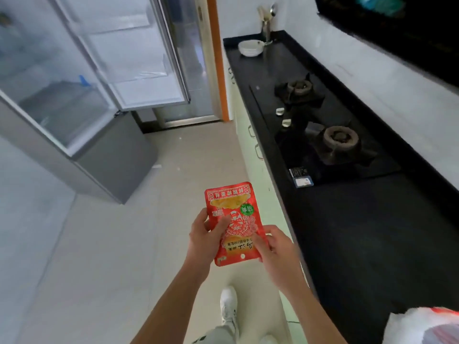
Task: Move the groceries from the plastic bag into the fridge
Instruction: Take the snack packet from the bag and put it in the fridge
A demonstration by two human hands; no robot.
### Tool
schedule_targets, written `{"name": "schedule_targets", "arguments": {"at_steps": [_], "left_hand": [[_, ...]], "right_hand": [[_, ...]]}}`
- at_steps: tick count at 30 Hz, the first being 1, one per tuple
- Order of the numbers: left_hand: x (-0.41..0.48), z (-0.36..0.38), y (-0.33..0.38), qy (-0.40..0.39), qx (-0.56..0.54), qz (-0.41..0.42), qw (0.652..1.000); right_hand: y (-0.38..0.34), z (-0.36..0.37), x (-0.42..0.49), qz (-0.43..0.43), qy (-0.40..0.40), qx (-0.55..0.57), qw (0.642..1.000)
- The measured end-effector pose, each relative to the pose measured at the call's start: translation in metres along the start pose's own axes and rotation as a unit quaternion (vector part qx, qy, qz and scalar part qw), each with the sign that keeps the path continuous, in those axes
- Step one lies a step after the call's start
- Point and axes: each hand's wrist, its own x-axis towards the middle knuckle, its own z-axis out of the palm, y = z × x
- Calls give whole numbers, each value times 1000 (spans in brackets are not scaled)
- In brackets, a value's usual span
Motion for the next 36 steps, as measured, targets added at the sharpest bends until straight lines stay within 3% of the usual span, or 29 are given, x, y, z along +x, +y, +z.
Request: {"name": "schedule_targets", "arguments": {"at_steps": [7, 14, 36], "left_hand": [[4, -68, -1, 106, -51, 1, 993], [33, -127, -4, 156, -81, -2, 984], [233, -319, 55, 211, -93, 2, 973]], "right_hand": [[-18, 61, 20, -47, -114, -8, 992], [-36, 124, 49, -64, -180, -27, 981], [-126, 346, 202, -46, -226, -49, 972]]}}
